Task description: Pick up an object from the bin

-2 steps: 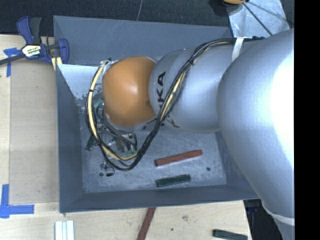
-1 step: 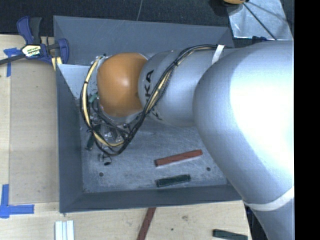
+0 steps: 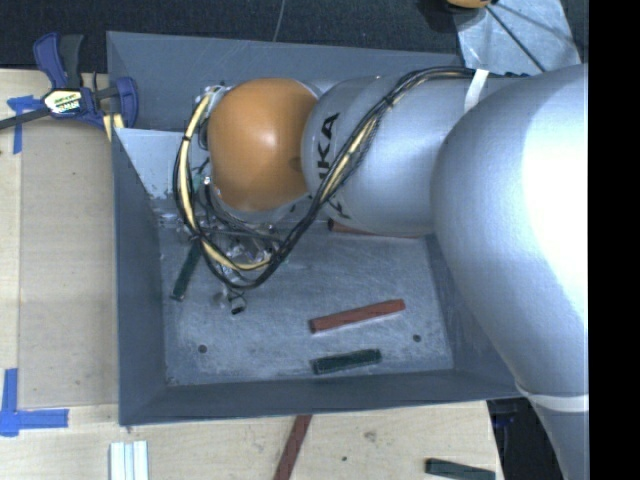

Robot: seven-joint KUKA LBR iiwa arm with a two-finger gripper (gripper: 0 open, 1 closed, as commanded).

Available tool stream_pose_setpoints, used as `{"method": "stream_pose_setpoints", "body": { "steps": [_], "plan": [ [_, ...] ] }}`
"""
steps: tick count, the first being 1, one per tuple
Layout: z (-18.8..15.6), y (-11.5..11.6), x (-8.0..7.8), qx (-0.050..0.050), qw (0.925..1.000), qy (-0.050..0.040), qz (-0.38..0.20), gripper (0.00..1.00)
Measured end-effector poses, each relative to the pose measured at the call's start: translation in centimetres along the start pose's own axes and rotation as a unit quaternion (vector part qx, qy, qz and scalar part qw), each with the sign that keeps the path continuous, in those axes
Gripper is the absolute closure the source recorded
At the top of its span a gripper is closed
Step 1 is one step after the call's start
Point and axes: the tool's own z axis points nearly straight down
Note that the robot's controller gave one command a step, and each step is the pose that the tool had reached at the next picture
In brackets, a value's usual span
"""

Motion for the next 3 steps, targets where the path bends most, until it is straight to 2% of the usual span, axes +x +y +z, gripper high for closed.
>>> {"method": "stream_pose_setpoints", "body": {
  "steps": [1,2,3],
  "plan": [
    [1.2,-0.4,0.5,0.001,0.9936,-0.0024,-0.113,0.00],
    [3.4,-0.1,-0.6,0.000,0.9808,-0.0015,-0.195,1.00],
    [3.4,-0.1,-0.6,0.000,0.9808,-0.0014,-0.195,1.00]
  ]
}}
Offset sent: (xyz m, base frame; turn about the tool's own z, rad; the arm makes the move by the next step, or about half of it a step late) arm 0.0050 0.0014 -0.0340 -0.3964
